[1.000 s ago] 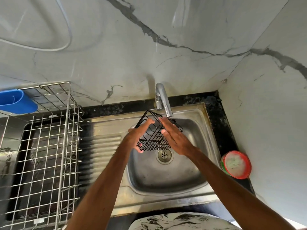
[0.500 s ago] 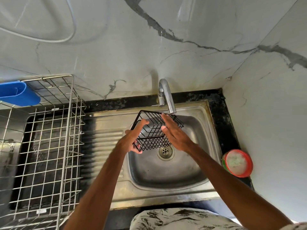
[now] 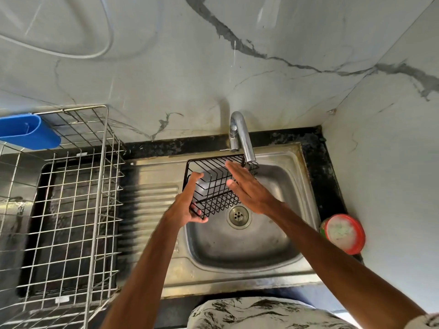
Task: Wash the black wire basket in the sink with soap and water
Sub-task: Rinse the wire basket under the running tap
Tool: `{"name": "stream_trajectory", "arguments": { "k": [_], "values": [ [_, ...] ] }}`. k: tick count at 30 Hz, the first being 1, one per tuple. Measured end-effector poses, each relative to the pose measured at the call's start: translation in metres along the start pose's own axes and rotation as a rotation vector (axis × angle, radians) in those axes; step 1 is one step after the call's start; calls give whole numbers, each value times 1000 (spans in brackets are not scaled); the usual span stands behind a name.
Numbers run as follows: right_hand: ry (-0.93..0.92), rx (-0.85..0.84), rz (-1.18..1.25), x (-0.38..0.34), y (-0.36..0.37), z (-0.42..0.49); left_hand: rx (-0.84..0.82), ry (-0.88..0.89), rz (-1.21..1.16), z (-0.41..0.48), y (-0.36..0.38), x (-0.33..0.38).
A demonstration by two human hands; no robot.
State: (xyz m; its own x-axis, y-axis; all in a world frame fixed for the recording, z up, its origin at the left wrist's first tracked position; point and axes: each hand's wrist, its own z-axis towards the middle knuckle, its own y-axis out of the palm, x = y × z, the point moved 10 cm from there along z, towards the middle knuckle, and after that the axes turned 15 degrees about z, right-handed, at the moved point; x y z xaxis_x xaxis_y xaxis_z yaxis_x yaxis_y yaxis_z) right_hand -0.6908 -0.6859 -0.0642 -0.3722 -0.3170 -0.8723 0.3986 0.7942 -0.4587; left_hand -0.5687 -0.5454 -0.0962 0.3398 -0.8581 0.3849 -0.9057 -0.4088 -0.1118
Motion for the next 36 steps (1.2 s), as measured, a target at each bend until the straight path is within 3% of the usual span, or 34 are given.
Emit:
{"name": "stream_trajectory", "arguments": {
  "k": [9,21,27,36],
  "values": [
    [-115,55,-115,6,-6,-2,-2,-16,-51,-1,4,-4],
    [322,63,-6,79,-29,-7,53,-18,30,-6,-10,-20],
    [235,-15,-40,56,-5,-9,22,-26,34,-9,-6,-20],
    [475,29,-59,74,-20,1,73,7,89,-8,-5,-17]
  ]
}}
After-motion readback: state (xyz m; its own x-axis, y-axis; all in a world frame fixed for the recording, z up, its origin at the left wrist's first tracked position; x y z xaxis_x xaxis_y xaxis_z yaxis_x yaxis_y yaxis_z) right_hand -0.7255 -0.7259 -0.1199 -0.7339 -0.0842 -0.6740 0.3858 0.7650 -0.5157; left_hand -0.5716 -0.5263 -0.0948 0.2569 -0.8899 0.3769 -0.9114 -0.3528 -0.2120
